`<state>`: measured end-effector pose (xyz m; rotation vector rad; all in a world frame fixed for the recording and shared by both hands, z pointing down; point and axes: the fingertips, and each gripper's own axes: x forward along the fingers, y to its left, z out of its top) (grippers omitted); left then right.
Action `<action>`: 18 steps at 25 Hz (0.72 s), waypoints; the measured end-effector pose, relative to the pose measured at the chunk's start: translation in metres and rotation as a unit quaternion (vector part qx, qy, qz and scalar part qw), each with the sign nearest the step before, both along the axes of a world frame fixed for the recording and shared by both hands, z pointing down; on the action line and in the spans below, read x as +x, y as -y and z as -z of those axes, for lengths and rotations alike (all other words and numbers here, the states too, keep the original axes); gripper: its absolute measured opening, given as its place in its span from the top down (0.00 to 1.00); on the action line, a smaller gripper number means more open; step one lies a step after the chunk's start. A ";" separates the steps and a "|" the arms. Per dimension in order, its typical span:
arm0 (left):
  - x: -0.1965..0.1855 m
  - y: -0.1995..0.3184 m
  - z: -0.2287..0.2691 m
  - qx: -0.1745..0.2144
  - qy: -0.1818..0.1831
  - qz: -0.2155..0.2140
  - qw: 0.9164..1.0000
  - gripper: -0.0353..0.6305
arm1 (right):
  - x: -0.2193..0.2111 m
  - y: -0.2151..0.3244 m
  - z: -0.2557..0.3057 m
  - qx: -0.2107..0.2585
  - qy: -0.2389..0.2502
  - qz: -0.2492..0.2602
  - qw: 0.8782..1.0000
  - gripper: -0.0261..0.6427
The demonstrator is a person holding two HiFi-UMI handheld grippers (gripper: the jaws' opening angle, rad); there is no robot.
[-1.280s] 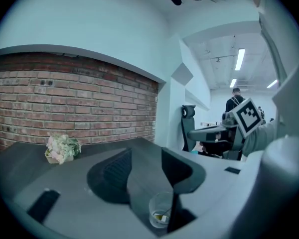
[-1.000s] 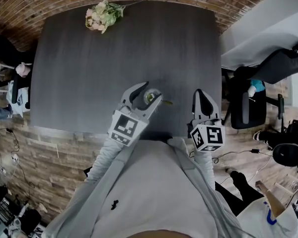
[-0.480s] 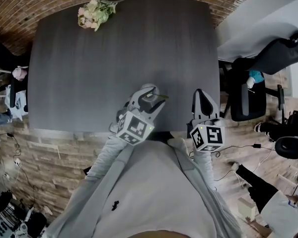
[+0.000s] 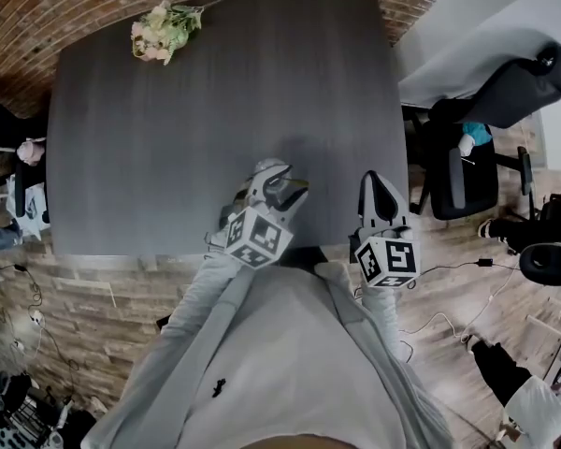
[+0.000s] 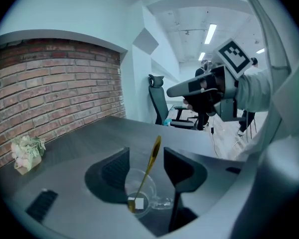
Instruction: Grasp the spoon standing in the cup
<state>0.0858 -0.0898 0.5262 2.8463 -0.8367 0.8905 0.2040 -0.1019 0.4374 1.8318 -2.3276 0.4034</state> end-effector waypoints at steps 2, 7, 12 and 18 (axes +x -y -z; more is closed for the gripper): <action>0.003 0.000 -0.003 -0.001 0.008 -0.006 1.000 0.65 | 0.003 -0.001 -0.001 -0.002 -0.001 -0.003 1.000 0.94; 0.008 -0.001 -0.007 -0.004 0.019 -0.020 1.000 0.65 | 0.007 -0.001 -0.003 -0.004 0.000 -0.010 1.000 0.94; 0.008 0.002 -0.013 -0.007 0.029 -0.019 0.999 0.73 | 0.009 -0.001 -0.004 -0.005 0.002 -0.014 1.000 0.94; 0.009 0.005 -0.016 -0.002 0.046 -0.020 0.999 0.86 | 0.013 -0.001 -0.006 -0.007 0.003 -0.016 1.000 0.94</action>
